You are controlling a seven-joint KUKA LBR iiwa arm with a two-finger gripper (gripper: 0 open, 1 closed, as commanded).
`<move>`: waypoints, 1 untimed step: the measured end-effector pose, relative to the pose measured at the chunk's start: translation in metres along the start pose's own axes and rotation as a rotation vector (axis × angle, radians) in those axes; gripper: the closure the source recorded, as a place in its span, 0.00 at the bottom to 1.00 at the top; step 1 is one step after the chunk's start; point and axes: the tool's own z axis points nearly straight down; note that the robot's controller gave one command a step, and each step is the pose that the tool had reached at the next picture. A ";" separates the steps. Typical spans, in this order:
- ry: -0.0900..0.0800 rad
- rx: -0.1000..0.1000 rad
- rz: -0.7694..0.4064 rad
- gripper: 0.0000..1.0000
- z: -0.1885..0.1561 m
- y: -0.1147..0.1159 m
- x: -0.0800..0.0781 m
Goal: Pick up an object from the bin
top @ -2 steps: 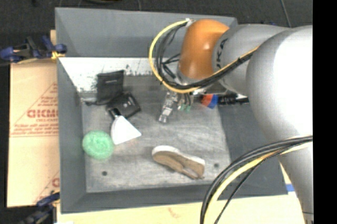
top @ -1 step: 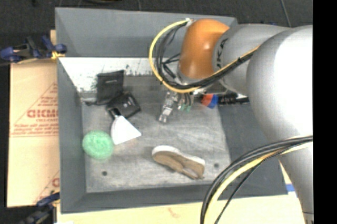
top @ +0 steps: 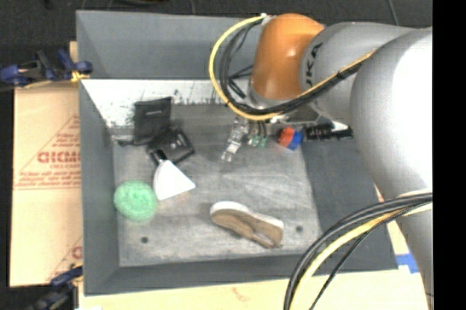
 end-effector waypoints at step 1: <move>0.002 0.001 -0.009 1.00 -0.064 -0.013 0.005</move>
Offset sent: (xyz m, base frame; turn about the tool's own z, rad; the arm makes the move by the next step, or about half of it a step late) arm -0.0103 -0.0054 0.1203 0.0226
